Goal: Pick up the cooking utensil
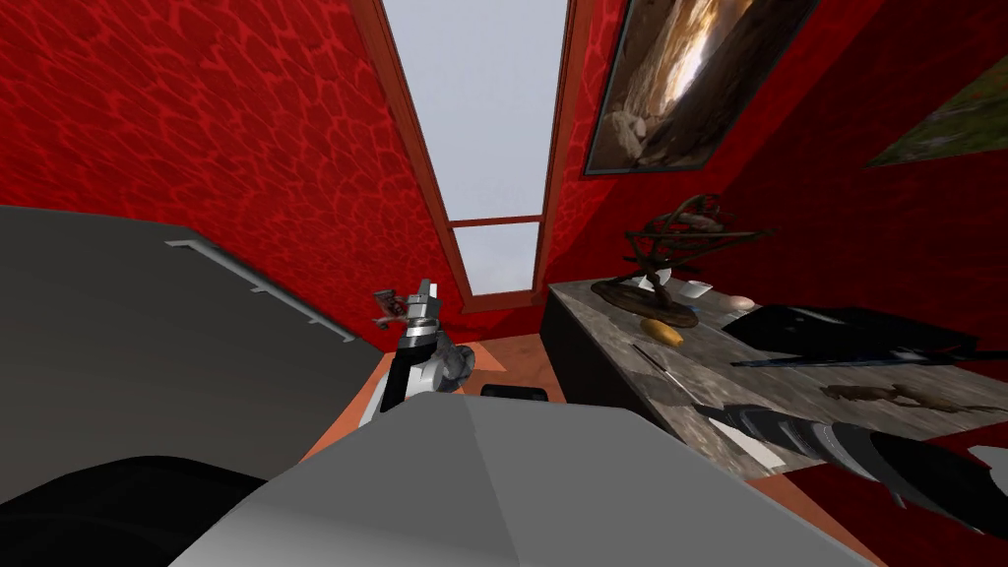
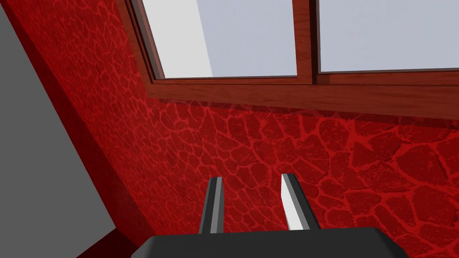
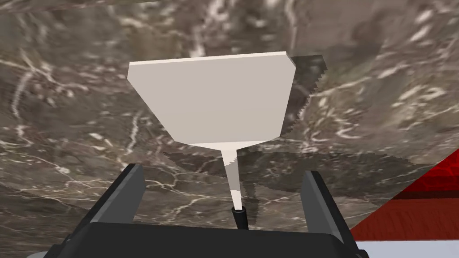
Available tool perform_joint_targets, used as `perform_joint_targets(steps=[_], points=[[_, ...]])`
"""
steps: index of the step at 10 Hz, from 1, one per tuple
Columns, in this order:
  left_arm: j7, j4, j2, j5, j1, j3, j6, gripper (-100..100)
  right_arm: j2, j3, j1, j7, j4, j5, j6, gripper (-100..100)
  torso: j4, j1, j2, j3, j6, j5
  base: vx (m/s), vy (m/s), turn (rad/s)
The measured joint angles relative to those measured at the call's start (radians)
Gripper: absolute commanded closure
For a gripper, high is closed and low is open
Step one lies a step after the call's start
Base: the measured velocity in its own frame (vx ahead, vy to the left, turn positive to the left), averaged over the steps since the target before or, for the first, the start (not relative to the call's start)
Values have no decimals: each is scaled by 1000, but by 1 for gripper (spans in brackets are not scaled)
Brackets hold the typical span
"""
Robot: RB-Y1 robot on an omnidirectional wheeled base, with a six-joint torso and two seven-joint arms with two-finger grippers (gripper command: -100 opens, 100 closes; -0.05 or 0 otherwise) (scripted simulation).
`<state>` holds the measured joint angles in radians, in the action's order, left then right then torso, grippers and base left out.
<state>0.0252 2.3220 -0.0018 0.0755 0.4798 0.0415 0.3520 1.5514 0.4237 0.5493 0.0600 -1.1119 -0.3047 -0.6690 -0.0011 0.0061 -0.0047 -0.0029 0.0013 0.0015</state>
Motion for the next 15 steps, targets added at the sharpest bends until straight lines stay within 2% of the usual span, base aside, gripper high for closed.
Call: perform_joint_targets(steps=[1,2,6,7,8,10,11,15], points=[[0,0,0,0,0,0,0,0,12,-6,20,-5,-11,10,1,-100,1,-2,3,2,0,0,87,46,158],[0,0,0,0,0,0,0,0,43,8,51,-18,-19,27,4,-100,0,-1,1,1,-1,0,90,41,110],[0,0,0,0,0,0,0,0,78,83,38,-30,16,19,-14,-100,1,-3,3,2,0,-1,50,24,60],[0,0,0,0,0,0,0,0,79,85,37,-29,16,18,-13,0,1,-3,5,3,0,-1,5,2,-1],[0,0,0,0,0,0,0,0,79,85,37,-29,16,18,-13,-100,2,-4,6,4,0,-1,20,-10,56],[0,0,0,0,0,0,0,0,29,102,12,-32,43,-8,-4,-100,1,-6,5,3,0,-2,26,-15,58],[0,0,0,0,0,0,0,0,26,104,10,-33,45,-10,-3,100,1,-5,6,3,1,-1,0,0,0],[0,0,0,0,0,0,0,0,26,103,10,-33,45,-9,-4,100,2,-6,7,4,0,-2,0,0,0]])
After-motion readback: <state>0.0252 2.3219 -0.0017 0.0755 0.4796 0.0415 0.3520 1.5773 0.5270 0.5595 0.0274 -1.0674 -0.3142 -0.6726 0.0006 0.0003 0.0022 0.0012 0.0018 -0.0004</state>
